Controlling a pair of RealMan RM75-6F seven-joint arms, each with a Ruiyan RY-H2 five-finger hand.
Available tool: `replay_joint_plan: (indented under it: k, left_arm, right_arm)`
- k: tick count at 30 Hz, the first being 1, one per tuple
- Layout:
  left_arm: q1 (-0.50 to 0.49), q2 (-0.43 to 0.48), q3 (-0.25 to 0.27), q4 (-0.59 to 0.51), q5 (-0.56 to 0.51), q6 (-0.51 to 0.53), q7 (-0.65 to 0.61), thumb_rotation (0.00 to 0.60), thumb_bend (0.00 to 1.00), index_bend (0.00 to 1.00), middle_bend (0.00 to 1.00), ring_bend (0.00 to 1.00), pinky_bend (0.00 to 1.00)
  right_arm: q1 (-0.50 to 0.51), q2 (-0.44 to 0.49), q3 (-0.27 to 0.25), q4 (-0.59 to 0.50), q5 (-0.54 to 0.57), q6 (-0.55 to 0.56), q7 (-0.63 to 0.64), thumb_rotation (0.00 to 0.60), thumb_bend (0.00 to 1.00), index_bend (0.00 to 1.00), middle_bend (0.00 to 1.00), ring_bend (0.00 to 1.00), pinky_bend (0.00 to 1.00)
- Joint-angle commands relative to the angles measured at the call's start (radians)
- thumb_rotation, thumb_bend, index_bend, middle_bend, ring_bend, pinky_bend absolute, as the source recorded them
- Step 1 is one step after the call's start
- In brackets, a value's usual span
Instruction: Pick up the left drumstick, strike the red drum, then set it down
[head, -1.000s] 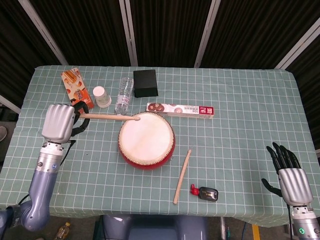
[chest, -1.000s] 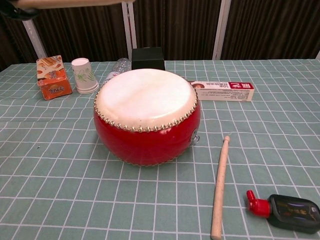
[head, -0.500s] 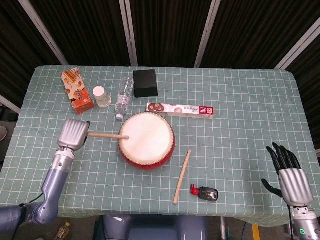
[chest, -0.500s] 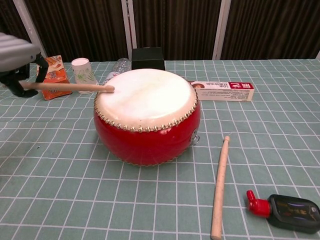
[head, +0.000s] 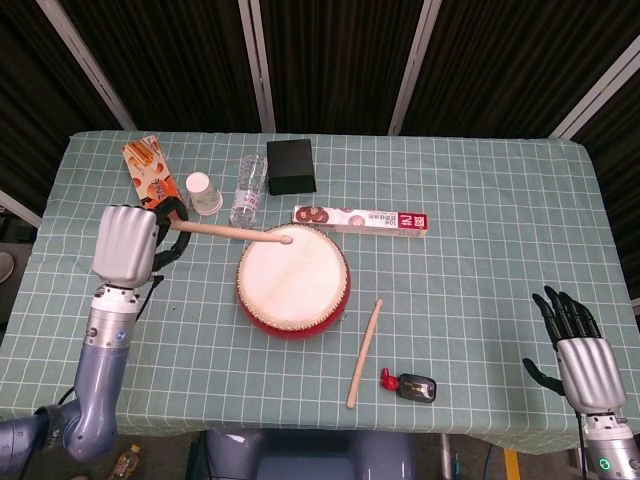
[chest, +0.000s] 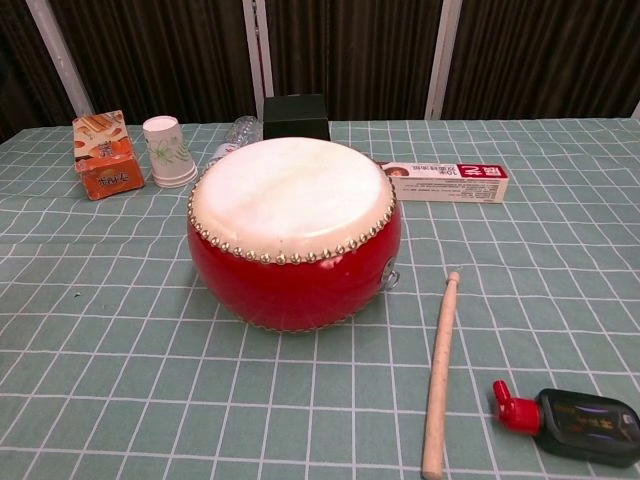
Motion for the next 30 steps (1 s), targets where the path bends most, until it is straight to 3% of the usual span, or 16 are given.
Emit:
replay_joint_plan:
  k: [1,7,12,15,18,21,24,30]
  left_arm:
    - [-0.004,0.002,-0.035,-0.034,0.004,0.010,0.004,0.600,0.45,0.77,1.00,1.00,1.00]
    - [-0.027,-0.052,0.008,0.025,-0.080,-0.049,0.100,0.600,0.45,0.77,1.00,1.00,1.00]
    - [-0.014,-0.164,0.082,0.150,-0.161,-0.087,0.116,0.600,0.45,0.77,1.00,1.00,1.00]
    - [-0.004,-0.197,0.139,0.206,-0.258,-0.134,0.198,0.600,0.45,0.77,1.00,1.00,1.00]
    - [-0.009,-0.177,0.181,0.177,-0.435,-0.181,0.369,0.600,0.45,0.77,1.00,1.00,1.00]
    - [-0.019,-0.148,0.166,0.112,-0.536,-0.165,0.447,0.600,0.46,0.77,1.00,1.00,1.00]
    - [-0.005,-0.129,0.136,0.081,-0.492,-0.145,0.373,0.600,0.46,0.77,1.00,1.00,1.00]
    - [0.063,-0.078,0.098,0.025,-0.214,-0.071,0.078,0.600,0.46,0.77,1.00,1.00,1.00]
  right_arm:
    - [0.000,0.000,0.000,0.000,0.001,-0.001,0.002,0.600,0.25,0.00,0.00,0.00,0.12]
    - [0.001,0.002,0.001,-0.001,0.003,-0.003,0.005,0.600,0.25,0.00,0.00,0.00,0.12]
    - [0.000,0.002,0.001,-0.001,0.004,-0.003,0.006,0.600,0.25,0.00,0.00,0.00,0.12]
    - [0.000,0.004,0.001,-0.004,0.008,-0.005,0.011,0.600,0.25,0.00,0.00,0.00,0.12]
    - [-0.001,0.007,0.000,-0.008,0.011,-0.009,0.013,0.600,0.25,0.00,0.00,0.00,0.12]
    - [0.000,0.010,-0.002,-0.013,0.013,-0.015,0.011,0.600,0.25,0.00,0.00,0.00,0.12]
    - [0.000,0.010,-0.003,-0.015,0.011,-0.012,0.007,0.600,0.25,0.00,0.00,0.00,0.12]
    - [-0.001,0.009,-0.003,-0.016,0.013,-0.015,0.003,0.600,0.25,0.00,0.00,0.00,0.12]
